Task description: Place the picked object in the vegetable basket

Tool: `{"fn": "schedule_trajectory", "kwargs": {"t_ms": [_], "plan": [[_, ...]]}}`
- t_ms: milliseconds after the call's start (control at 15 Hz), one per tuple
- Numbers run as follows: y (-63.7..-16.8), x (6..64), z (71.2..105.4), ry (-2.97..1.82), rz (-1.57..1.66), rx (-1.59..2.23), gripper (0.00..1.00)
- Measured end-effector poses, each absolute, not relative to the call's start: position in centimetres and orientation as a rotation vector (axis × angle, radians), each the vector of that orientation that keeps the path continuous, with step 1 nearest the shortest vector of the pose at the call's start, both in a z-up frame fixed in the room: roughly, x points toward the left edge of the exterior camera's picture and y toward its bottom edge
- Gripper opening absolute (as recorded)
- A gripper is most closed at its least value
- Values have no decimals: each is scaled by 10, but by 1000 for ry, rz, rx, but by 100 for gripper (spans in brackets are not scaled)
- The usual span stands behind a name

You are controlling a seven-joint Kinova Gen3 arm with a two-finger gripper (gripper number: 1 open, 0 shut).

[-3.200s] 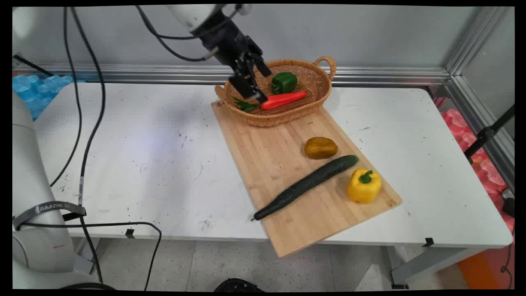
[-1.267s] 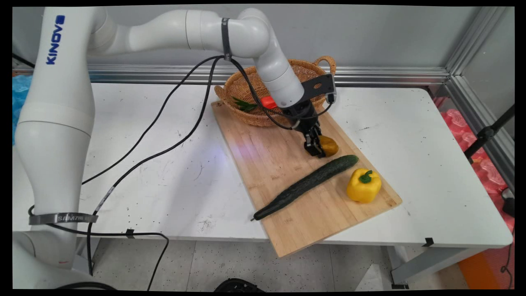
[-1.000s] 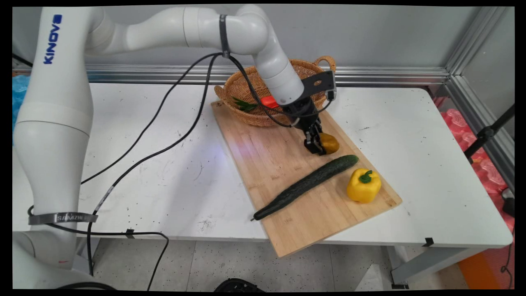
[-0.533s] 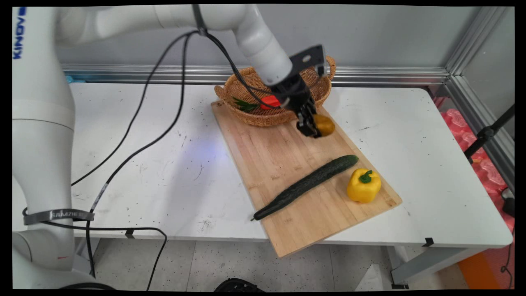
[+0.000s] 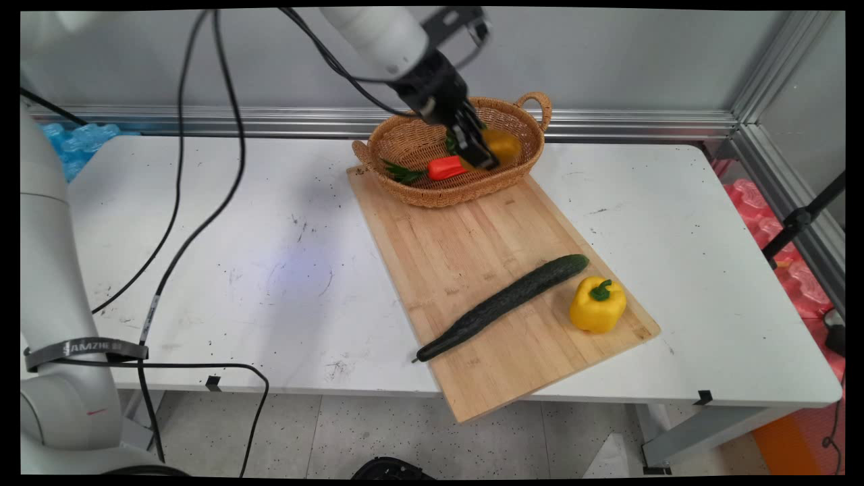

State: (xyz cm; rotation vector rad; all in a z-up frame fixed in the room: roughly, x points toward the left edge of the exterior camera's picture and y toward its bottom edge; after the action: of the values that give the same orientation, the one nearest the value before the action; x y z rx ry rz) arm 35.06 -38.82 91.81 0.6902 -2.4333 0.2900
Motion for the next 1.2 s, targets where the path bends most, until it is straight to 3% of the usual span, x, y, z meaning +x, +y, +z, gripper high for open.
{"fn": "schedule_trajectory", "kwargs": {"t_ms": [733, 1200], "plan": [[-404, 461, 951, -2264, 482, 1184, 0], [-445, 466, 911, -2283, 470, 1252, 0]]}}
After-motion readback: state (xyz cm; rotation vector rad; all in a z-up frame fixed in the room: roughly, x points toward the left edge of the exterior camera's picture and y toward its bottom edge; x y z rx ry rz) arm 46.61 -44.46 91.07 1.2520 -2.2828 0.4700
